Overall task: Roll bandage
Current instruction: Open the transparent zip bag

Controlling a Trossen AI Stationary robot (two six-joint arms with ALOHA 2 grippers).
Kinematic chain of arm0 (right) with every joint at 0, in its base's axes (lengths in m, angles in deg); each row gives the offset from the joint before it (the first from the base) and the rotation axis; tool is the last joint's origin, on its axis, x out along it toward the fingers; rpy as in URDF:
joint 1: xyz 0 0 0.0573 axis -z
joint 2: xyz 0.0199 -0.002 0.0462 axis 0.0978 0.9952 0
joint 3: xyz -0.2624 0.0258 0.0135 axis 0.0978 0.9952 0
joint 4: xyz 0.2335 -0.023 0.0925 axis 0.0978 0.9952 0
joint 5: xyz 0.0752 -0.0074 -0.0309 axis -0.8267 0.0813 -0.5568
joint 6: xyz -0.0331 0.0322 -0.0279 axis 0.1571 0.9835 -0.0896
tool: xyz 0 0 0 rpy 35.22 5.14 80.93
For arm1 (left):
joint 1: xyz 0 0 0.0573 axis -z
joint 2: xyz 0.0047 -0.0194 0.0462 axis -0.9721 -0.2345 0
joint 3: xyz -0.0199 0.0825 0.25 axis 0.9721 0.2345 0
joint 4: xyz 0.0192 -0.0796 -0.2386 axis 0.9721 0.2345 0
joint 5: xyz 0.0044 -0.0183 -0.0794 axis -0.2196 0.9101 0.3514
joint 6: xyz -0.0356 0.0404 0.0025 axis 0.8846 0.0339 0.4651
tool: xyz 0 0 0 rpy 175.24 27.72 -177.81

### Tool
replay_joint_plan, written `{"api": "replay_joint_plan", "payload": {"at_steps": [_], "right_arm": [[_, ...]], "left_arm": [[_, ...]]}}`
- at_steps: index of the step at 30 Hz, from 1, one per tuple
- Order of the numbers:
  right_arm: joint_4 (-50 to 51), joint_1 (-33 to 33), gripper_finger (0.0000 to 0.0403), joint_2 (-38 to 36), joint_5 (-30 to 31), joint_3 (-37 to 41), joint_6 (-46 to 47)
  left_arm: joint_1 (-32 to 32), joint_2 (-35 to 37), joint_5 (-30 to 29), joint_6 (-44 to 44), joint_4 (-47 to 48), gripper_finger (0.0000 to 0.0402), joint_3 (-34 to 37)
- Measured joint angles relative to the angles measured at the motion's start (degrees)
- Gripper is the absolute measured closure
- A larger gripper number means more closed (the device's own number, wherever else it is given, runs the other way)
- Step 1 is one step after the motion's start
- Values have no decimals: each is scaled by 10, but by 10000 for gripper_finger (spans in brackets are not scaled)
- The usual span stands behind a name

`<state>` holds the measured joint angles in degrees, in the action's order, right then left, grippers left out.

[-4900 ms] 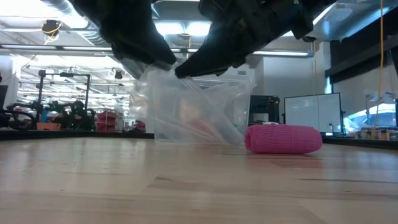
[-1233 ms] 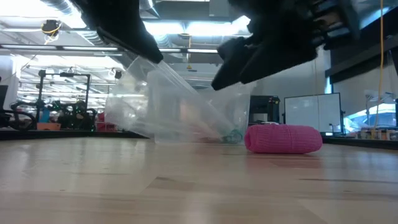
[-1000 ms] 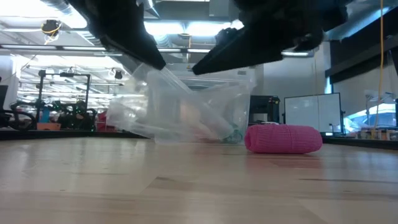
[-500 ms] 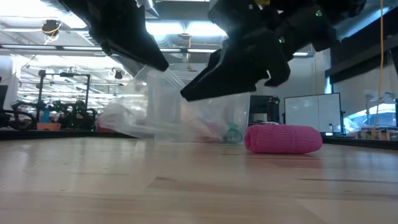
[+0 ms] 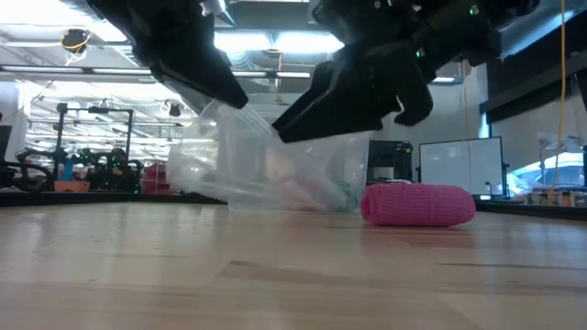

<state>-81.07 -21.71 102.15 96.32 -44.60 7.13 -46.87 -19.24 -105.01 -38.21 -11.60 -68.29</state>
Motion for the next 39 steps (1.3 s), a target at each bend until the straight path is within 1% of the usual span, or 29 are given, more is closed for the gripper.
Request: {"api": "replay_joint_plan", "payload": {"at_steps": [7,15,17,19,22,27,30,33,37,39], "right_arm": [[-12,12,148,29,-10,0,3],[-5,11,148,27,-16,0,17],[23,11,148,17,-17,-1,2],[89,11,148,-8,-17,0,-40],[117,15,148,-44,-17,0,-39],[72,20,148,-50,-91,0,7],[43,18,148,-39,-108,-1,13],[40,18,148,-26,-99,0,13],[20,19,148,-8,-45,0,12],[20,19,148,-6,-31,0,12]], "left_arm": [[-1,0,-5,0,-2,401,0],[-8,0,-6,4,-2,401,0],[-8,0,-6,5,-2,401,0],[-10,0,-6,1,-2,401,0],[-11,0,-6,-9,-2,401,0],[-11,0,-6,-3,-2,401,0],[-11,-1,-6,-3,-2,401,0],[-9,-1,-6,-3,0,401,0],[-6,-1,-6,5,-2,401,0],[-6,-1,-6,7,-1,401,0]]}}
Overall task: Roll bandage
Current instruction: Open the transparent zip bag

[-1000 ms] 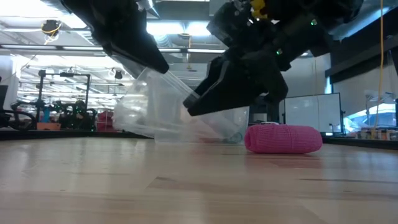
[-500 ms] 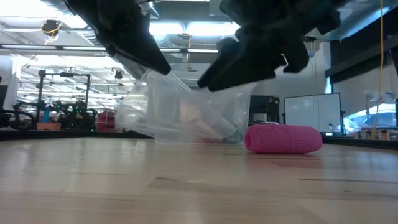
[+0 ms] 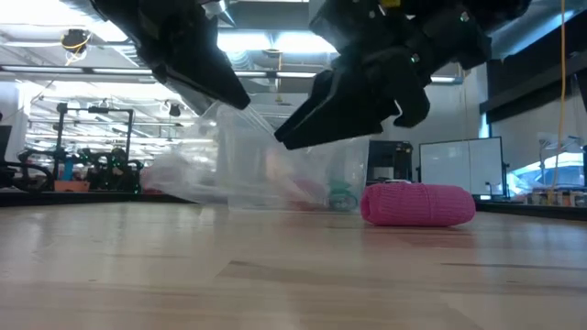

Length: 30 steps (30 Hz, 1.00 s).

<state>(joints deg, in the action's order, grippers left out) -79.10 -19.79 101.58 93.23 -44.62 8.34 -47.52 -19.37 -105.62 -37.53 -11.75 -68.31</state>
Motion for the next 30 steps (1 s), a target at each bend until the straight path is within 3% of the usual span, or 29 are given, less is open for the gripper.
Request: {"api": "replay_joint_plan", "payload": {"at_steps": [21,30], "right_arm": [[-30,8,148,-11,-28,0,-16],[-78,2,148,34,-28,0,0]], "left_arm": [[-2,0,0,7,3,401,0],[-2,0,0,8,0,401,0]]}}
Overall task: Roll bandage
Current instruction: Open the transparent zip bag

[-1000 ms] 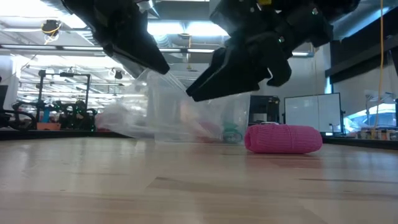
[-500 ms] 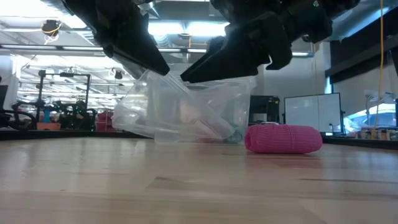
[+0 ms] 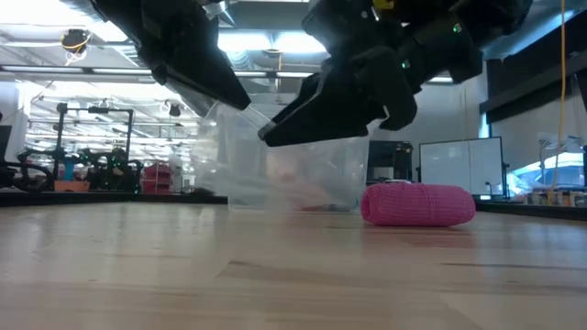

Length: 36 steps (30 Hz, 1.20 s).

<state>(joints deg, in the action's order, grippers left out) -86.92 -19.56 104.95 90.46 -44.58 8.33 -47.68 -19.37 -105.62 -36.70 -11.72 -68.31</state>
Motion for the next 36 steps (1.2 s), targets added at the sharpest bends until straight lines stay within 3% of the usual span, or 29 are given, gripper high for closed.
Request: {"api": "replay_joint_plan", "payload": {"at_steps": [8,26,36], "right_arm": [[20,-23,148,-34,73,-1,-23],[39,-29,148,-2,85,0,2],[63,-33,148,-39,102,0,-27]], "left_arm": [[0,0,0,4,4,401,0],[0,0,0,5,1,401,0],[0,0,0,5,3,401,0]]}}
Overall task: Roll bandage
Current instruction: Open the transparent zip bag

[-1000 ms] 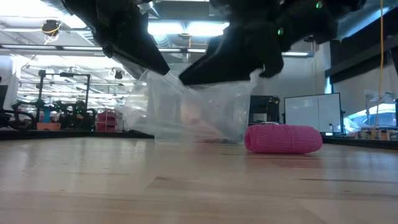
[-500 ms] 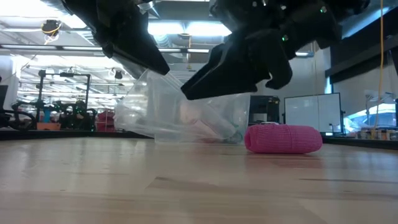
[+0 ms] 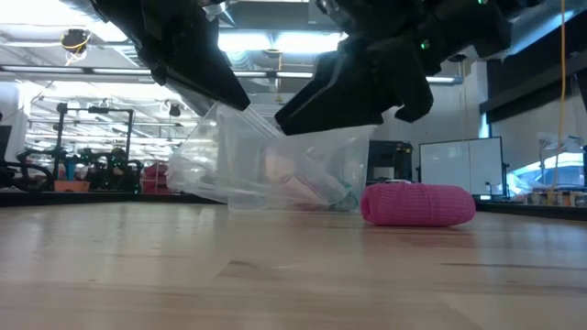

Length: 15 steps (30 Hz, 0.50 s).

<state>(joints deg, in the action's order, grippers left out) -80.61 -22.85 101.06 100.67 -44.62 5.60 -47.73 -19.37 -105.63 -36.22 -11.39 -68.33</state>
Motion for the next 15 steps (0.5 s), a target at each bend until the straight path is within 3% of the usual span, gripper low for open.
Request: {"api": "replay_joint_plan", "payload": {"at_steps": [15], "right_arm": [[-23,8,148,37,0,0,1]], "left_arm": [[0,0,0,2,-5,401,0]]}}
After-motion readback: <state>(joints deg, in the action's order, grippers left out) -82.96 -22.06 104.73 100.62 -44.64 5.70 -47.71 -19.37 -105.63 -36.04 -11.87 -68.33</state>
